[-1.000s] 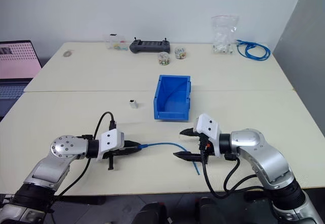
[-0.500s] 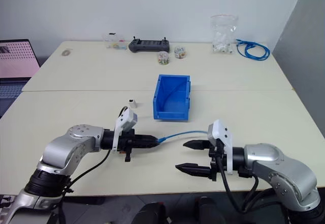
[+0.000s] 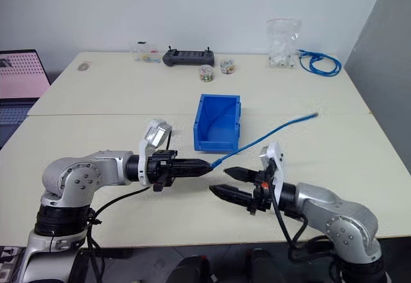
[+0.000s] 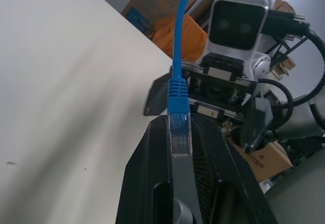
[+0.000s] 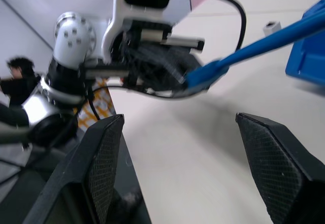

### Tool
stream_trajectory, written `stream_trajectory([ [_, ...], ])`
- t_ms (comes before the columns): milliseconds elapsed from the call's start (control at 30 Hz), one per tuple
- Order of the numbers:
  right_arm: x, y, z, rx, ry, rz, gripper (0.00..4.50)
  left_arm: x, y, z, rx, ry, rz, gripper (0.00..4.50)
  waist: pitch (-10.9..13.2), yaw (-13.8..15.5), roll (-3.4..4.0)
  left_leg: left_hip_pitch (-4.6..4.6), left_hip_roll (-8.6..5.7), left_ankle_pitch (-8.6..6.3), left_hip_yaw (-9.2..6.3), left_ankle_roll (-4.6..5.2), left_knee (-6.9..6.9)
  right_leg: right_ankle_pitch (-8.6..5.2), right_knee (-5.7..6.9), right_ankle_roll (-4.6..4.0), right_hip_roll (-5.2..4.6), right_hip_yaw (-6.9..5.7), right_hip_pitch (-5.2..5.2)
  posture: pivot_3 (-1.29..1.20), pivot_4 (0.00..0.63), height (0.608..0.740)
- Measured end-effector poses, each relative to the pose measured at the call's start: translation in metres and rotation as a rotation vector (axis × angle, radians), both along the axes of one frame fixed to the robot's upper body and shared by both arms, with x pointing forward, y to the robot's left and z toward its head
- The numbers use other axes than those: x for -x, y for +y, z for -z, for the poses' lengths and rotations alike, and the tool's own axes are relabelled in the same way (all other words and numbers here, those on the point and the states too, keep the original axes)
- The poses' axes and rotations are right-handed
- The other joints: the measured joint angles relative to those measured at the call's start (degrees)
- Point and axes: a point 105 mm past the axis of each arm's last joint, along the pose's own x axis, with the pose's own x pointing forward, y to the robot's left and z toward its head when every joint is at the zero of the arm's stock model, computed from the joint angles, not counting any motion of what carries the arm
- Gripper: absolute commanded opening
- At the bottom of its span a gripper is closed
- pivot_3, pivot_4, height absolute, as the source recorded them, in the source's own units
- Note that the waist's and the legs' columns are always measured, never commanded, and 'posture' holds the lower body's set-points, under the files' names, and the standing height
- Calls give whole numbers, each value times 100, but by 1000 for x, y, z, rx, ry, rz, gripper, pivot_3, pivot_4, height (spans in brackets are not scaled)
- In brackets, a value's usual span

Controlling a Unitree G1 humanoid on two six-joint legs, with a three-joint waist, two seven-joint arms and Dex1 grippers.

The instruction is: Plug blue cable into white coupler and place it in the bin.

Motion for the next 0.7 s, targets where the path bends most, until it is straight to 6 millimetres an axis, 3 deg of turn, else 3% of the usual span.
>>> stream_trajectory([
  [333,-1,4,-17,-119,50,-21,3721,9,1,4,42,62,-10,224,0,3,0,0,-1,0,4,0,0,0,0,0,-1,4,0,0,150,740],
  [700,1,8,-15,-91,64,-48,1369,11,0,2,57,59,4,224,0,1,0,0,-2,0,5,0,-1,0,-2,0,-1,4,-1,0,150,740],
])
